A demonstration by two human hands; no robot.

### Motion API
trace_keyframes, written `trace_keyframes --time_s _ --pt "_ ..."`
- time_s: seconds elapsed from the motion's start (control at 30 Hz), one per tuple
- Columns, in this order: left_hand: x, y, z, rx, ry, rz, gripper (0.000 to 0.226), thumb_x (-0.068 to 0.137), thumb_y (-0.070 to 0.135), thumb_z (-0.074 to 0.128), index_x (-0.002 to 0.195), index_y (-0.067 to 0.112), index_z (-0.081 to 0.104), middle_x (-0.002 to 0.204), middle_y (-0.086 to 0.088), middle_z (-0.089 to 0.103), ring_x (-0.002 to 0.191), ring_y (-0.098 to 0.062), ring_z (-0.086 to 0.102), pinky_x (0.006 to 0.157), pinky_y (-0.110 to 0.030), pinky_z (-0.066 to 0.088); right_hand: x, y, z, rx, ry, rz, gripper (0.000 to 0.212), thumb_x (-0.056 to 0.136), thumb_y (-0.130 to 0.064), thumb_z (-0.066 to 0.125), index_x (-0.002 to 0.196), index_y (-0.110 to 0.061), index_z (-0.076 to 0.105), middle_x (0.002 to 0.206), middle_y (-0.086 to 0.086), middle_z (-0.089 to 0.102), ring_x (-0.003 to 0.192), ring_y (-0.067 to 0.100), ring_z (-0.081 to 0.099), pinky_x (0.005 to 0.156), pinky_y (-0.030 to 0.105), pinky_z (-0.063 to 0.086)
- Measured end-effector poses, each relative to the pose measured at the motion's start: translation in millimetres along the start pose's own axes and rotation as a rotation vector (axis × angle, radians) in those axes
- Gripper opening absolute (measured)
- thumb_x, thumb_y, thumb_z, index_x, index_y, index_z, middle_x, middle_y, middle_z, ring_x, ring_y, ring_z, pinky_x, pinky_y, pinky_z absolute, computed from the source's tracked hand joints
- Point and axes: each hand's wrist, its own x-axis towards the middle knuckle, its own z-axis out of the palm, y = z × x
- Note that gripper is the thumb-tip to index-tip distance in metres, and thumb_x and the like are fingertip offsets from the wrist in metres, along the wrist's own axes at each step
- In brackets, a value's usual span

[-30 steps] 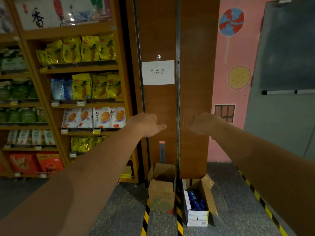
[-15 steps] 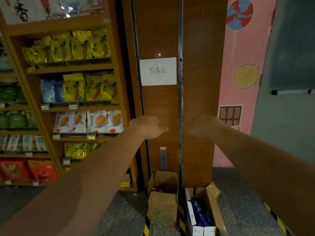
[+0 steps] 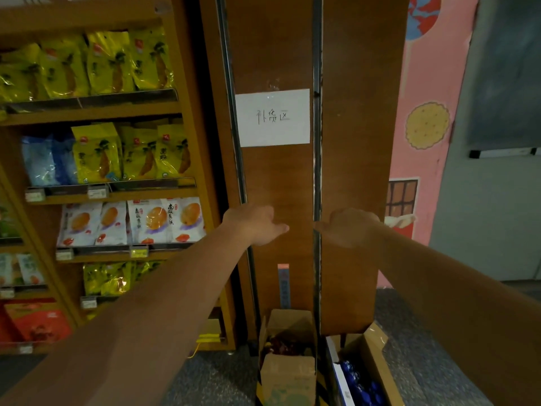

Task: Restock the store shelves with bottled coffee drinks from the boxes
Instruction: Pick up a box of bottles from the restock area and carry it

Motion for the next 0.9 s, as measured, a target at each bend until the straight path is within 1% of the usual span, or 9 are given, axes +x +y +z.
trace_keyframes --time_s 0.13,0.27,0.37,0.4,0.47,0.53,0.7,0.83,0.9 --pt "27 -15 17 0.003 -0.056 0.012 0.059 0.091 0.064 0.038 0.128 0.021 0.049 0.125 -0.003 0.055 0.109 -0.022 0.053 0.09 -0.038 0.048 31 -6 18 -0.046 -0.059 0.051 0.069 0.096 -0.061 0.019 0.134 -0.012 0.05 0.138 0.009 0.051 0.124 0.027 0.05 0.101 0.042 0.04" --pt "61 -19 31 -0.001 -0.04 0.014 0.056 0.09 0.064 0.038 0.123 0.021 0.052 0.122 -0.003 0.056 0.106 -0.022 0.053 0.09 -0.04 0.048 62 -5 22 -0.062 -0.065 0.034 0.064 0.099 -0.056 0.019 0.138 -0.011 0.045 0.141 0.011 0.049 0.126 0.028 0.048 0.103 0.043 0.039" --pt "90 -17 44 -0.025 -0.07 0.005 0.06 0.09 0.064 0.038 0.13 0.021 0.048 0.133 -0.004 0.05 0.118 -0.023 0.05 0.094 -0.041 0.046 88 0 27 -0.076 -0.102 0.015 0.057 0.101 -0.05 0.02 0.14 -0.014 0.041 0.144 0.012 0.044 0.129 0.03 0.045 0.106 0.044 0.037" --pt "100 -16 49 -0.029 -0.08 0.0 0.061 0.09 0.065 0.038 0.131 0.021 0.047 0.134 -0.004 0.05 0.118 -0.023 0.049 0.093 -0.04 0.046 100 4 29 -0.083 -0.103 0.009 0.058 0.101 -0.051 0.02 0.14 -0.013 0.041 0.145 0.012 0.043 0.13 0.03 0.045 0.106 0.044 0.037" --pt "122 -14 57 -0.015 -0.093 -0.005 0.061 0.089 0.066 0.037 0.13 0.022 0.048 0.132 -0.003 0.052 0.115 -0.022 0.05 0.09 -0.039 0.046 124 11 32 -0.085 -0.102 0.024 0.066 0.099 -0.057 0.019 0.14 -0.011 0.041 0.146 0.011 0.043 0.129 0.029 0.046 0.105 0.042 0.038" --pt "143 -13 59 0.011 -0.107 -0.017 0.063 0.09 0.067 0.036 0.133 0.022 0.046 0.135 -0.003 0.05 0.119 -0.022 0.049 0.092 -0.038 0.045 151 18 33 -0.078 -0.105 0.021 0.072 0.096 -0.062 0.019 0.141 -0.011 0.042 0.145 0.011 0.044 0.126 0.028 0.048 0.102 0.041 0.041" --pt "203 -2 53 0.0 -0.096 -0.09 0.067 0.09 0.067 0.035 0.139 0.022 0.041 0.142 -0.003 0.046 0.126 -0.024 0.045 0.098 -0.038 0.043 217 38 34 -0.082 -0.097 -0.025 0.072 0.095 -0.064 0.022 0.138 -0.012 0.045 0.146 0.01 0.043 0.124 0.027 0.05 0.097 0.038 0.042" --pt "239 16 63 -0.017 -0.108 -0.117 0.065 0.091 0.066 0.035 0.138 0.022 0.043 0.139 -0.002 0.048 0.124 -0.023 0.047 0.095 -0.035 0.043 258 56 40 -0.097 -0.152 -0.058 0.071 0.096 -0.063 0.022 0.143 -0.012 0.038 0.149 0.01 0.039 0.129 0.028 0.046 0.102 0.04 0.041" --pt "254 23 73 -0.021 -0.126 -0.128 0.064 0.091 0.066 0.035 0.136 0.022 0.045 0.136 -0.002 0.05 0.122 -0.023 0.048 0.097 -0.038 0.044 275 63 46 -0.107 -0.155 -0.056 0.071 0.095 -0.062 0.023 0.142 -0.011 0.039 0.147 0.011 0.041 0.127 0.029 0.047 0.101 0.041 0.042"
